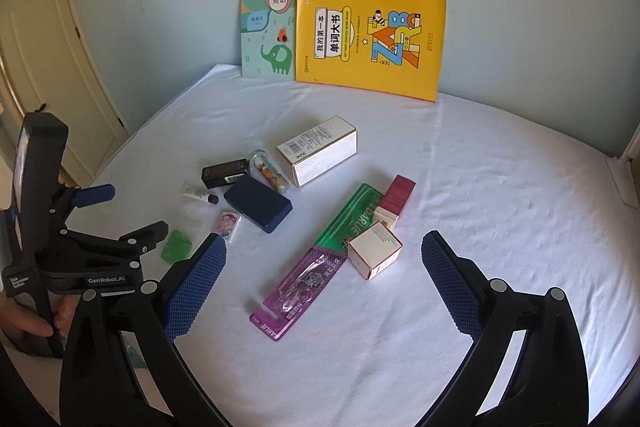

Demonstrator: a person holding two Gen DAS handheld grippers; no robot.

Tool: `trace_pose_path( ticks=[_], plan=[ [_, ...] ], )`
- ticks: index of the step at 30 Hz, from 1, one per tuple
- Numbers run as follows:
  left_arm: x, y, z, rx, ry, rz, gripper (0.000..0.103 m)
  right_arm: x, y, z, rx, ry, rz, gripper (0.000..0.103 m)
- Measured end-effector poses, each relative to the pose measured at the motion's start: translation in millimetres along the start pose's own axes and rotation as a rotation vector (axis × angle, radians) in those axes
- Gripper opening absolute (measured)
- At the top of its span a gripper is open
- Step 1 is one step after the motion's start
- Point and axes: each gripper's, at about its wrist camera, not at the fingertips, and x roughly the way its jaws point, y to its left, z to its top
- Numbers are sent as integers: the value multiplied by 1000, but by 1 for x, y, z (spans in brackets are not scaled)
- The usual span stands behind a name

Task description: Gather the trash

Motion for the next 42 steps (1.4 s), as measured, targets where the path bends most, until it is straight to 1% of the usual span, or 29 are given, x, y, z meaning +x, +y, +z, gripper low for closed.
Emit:
trace_pose_path(
  ticks=[7,13,36,42],
  plan=[
    [3,-1,-1,-4,11,5,97,-1,-1,2,5,2,1,97],
    [2,-1,-3,-12,13,-6,97,-2,-1,3,27,7,9,97],
    [6,-1,-6,-17,23,-26,97,-1,3,3,35,16,20,97],
    [6,-2,-7,-19,27,-31,97,0,2,3,51,21,42,97]
  ],
)
